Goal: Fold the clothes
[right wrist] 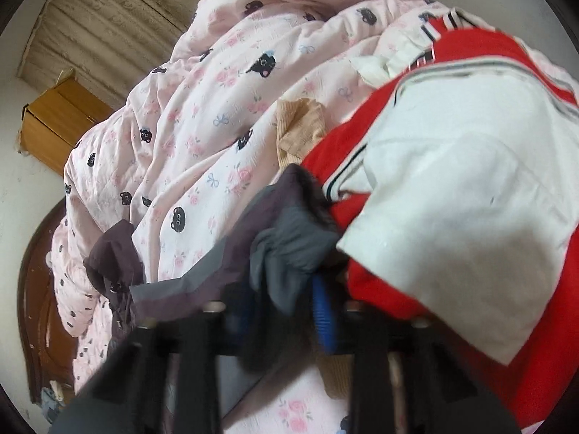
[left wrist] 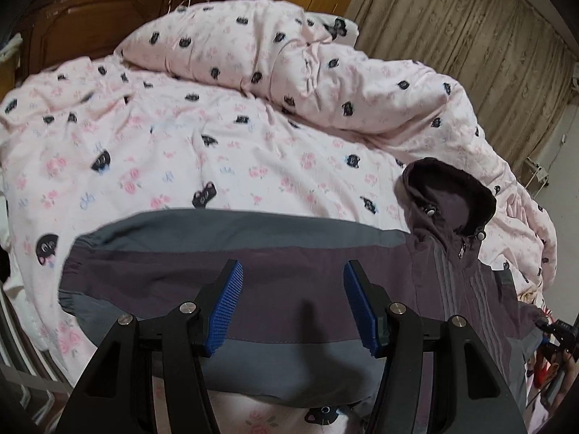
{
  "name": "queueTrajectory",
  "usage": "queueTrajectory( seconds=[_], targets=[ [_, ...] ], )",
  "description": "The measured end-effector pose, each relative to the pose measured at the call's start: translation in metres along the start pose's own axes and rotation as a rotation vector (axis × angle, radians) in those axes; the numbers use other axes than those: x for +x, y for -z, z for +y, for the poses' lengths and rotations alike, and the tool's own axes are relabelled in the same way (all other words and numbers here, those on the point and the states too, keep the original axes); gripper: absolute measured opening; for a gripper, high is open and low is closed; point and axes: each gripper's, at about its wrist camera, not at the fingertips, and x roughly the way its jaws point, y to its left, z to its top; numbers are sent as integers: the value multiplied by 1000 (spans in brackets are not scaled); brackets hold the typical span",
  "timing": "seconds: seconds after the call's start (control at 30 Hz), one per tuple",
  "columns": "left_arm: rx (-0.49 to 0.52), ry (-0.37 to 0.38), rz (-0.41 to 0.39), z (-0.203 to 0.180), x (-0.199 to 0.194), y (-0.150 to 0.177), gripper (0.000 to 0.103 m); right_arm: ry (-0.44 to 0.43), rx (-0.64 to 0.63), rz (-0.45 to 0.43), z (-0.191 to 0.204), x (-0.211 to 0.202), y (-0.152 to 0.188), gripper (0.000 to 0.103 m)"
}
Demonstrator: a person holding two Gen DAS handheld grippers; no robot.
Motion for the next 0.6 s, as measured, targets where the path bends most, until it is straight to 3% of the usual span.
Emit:
queueTrajectory(
  seconds=[0.37,0.6],
  targets=[
    [-10,-2,34,-1,5,3,53,38,-74,-126,11,-62,24,21],
    [-22,-8,49,1,6,4,53,113,-71,-114,-7,-53,39,21]
  ],
)
